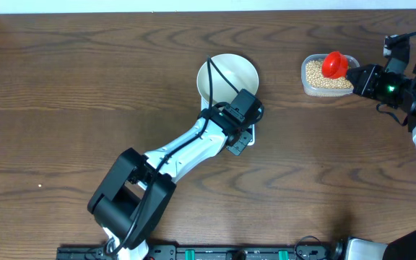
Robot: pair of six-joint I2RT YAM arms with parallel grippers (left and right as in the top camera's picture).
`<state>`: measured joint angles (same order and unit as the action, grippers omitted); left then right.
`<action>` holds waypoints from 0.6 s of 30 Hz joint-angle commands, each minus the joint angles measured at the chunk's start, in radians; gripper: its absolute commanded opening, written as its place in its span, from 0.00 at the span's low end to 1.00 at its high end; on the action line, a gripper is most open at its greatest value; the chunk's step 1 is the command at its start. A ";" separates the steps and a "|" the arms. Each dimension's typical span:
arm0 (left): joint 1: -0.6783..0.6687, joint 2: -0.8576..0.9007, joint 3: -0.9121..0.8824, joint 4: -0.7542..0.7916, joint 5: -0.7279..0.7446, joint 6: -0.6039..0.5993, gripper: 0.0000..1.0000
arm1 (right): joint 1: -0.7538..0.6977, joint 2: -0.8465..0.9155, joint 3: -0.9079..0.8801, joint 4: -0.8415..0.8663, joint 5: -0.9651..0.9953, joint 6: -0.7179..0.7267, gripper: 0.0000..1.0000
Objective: Scoop item into bowl and weigh 50g on scale
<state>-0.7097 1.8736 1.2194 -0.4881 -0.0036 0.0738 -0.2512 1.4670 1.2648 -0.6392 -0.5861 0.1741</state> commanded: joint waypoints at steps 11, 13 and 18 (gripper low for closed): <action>0.002 0.055 -0.023 0.108 -0.095 0.019 0.07 | -0.003 -0.001 -0.001 -0.008 0.005 -0.015 0.01; 0.002 0.070 -0.023 0.109 -0.095 0.019 0.07 | -0.003 -0.001 -0.001 -0.009 0.005 -0.015 0.01; 0.005 0.086 -0.023 0.108 -0.095 0.019 0.07 | -0.003 -0.001 -0.001 -0.009 0.005 -0.015 0.01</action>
<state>-0.7097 1.9343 1.2156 -0.3763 -0.0818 0.0834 -0.2512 1.4670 1.2648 -0.6476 -0.5827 0.1741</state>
